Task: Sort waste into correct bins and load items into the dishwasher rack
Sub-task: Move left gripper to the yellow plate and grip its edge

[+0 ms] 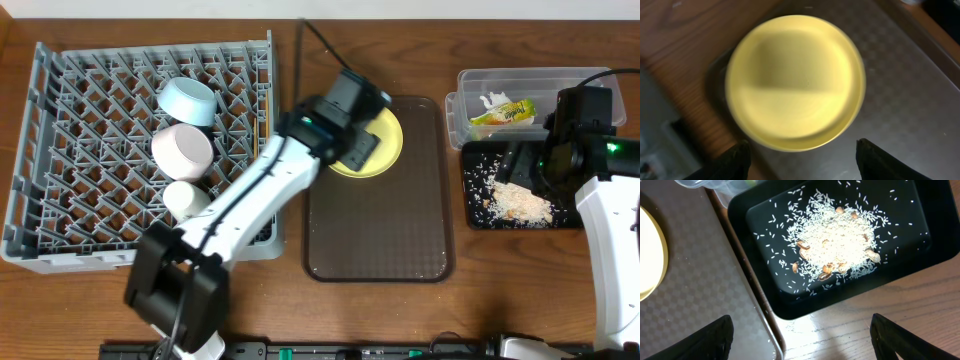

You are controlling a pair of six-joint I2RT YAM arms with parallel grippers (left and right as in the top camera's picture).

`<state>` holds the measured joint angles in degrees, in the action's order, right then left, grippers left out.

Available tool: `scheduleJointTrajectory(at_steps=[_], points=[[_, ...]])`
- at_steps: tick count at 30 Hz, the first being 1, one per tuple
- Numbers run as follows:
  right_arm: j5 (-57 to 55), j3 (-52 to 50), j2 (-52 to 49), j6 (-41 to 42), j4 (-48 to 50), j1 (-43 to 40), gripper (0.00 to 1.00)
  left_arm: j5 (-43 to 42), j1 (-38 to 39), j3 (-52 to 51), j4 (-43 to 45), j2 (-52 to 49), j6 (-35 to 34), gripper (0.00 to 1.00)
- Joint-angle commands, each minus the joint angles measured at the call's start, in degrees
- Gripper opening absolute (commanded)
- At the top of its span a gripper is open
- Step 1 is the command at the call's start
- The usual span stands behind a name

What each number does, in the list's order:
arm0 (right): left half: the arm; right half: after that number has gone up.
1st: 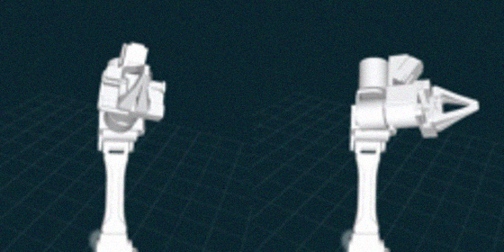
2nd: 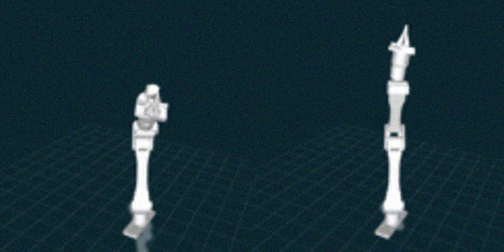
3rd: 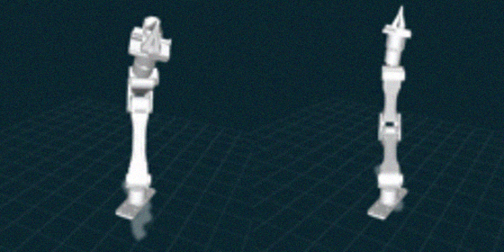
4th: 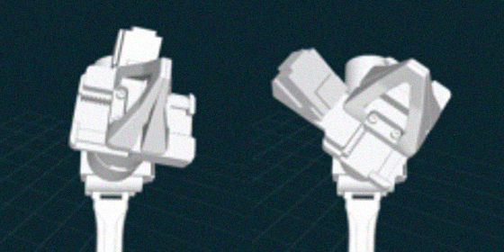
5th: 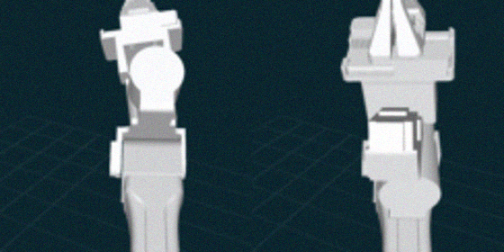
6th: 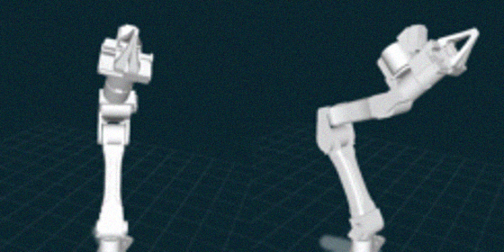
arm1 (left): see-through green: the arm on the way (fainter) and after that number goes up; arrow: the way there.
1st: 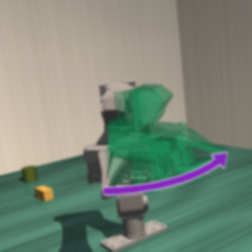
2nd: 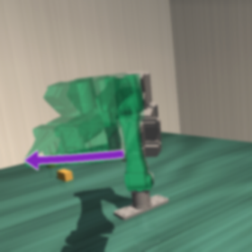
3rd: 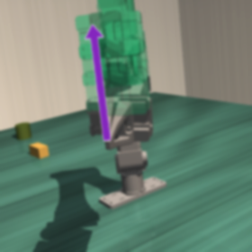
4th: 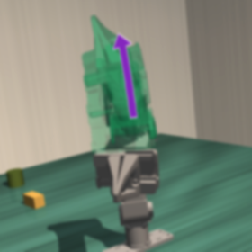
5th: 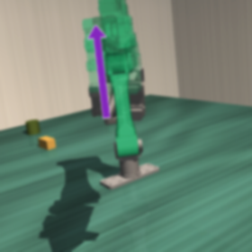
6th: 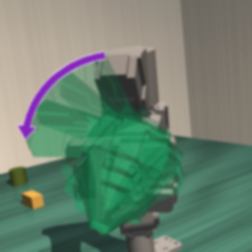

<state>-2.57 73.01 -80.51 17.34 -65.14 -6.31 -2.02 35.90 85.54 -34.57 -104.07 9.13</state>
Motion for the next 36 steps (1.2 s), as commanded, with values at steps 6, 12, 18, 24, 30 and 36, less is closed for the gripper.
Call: scheduleJointTrajectory(at_steps=[6, 12, 18, 24, 30, 36], points=[[-0.6, 0.4, 0.5, -0.7, 0.0, -0.5, 0.86, -0.3, 5.5, 1.2, 3.8, -9.2, 6.4, 0.70], [-0.6, 0.4, 0.5, -0.7, 0.0, -0.5, 0.86, -0.3, 6.1, 1.2, 5.6, -14.6, 7.8, 0.74], [-0.6, 0.4, 0.5, -0.7, 0.0, -0.5, 0.86, -0.3, 6.1, 1.1, 7.1, -18.4, 7.8, 0.71], [-0.6, 0.4, 0.5, -0.7, -0.2, -0.5, 0.86, -0.3, 6.1, 1.1, 7.0, -19.9, 7.7, 0.25], [-0.6, 0.4, 0.5, -0.7, -0.3, -0.5, 0.86, -0.3, 6.4, 1.2, 4.5, -18.6, 5.9, 0.06], [-0.6, 0.4, 0.5, -0.7, -0.3, -0.5, 0.86, -0.3, 6.4, 1.4, 1.3, -10.9, 0.5, 0.06]])
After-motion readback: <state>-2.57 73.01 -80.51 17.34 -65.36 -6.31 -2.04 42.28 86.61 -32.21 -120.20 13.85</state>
